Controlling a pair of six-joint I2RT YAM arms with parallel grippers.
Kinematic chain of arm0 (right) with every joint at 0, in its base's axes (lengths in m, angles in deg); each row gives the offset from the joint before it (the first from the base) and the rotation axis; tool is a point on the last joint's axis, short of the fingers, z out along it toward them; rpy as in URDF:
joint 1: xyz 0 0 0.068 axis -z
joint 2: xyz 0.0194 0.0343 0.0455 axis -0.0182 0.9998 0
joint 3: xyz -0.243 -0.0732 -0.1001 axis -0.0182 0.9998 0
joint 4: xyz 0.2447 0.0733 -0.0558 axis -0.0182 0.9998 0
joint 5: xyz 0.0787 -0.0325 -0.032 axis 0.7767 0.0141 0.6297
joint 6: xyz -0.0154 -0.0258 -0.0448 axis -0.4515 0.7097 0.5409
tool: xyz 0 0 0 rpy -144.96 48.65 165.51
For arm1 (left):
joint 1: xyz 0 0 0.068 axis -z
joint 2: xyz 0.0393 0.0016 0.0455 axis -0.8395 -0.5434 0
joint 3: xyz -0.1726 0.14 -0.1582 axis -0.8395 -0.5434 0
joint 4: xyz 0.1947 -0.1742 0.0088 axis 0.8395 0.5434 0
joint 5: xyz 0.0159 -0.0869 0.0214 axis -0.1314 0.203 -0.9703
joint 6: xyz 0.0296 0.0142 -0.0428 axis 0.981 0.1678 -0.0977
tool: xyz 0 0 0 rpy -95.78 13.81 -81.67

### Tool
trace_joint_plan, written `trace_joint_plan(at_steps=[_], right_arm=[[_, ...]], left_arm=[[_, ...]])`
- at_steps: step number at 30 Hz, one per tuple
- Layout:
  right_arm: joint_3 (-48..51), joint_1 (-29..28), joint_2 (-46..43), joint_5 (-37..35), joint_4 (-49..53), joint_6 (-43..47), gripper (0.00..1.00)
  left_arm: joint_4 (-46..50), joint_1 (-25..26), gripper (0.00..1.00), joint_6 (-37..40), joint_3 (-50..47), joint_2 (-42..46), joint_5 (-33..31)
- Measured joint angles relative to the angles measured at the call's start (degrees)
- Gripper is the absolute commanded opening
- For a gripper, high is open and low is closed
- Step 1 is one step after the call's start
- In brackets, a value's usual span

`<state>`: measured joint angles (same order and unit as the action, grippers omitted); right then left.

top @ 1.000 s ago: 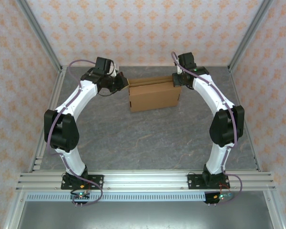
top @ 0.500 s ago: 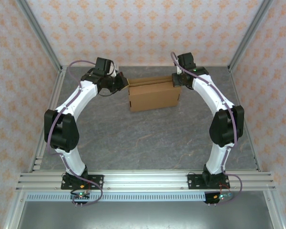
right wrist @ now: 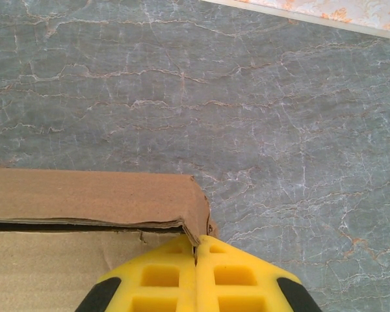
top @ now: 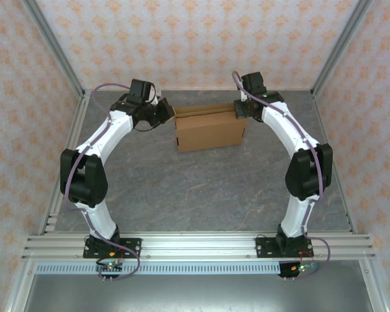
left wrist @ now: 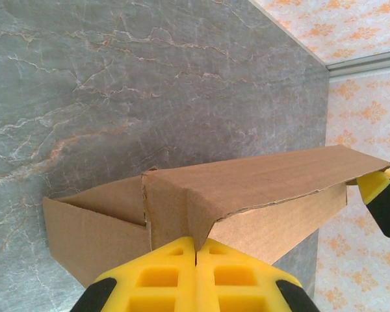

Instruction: Fold the paper box

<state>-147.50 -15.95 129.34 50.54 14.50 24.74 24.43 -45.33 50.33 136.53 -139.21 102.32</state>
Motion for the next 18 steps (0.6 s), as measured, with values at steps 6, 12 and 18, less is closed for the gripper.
trace_joint_plan(at_steps=[6,12,18], right_arm=[[0.0,0.0,0.0,0.0,0.0,0.0,0.02],[0.0,0.0,0.0,0.0,0.0,-0.2,0.02],[0.0,0.0,0.0,0.0,0.0,-0.4,0.02]], left_arm=[[-2.3,0.9,0.00,3.1,-4.4,2.7,-1.5],[-2.4,1.7,0.00,5.2,-5.6,3.9,-2.7],[-1.7,1.6,0.00,4.3,-4.6,3.9,-3.1]])
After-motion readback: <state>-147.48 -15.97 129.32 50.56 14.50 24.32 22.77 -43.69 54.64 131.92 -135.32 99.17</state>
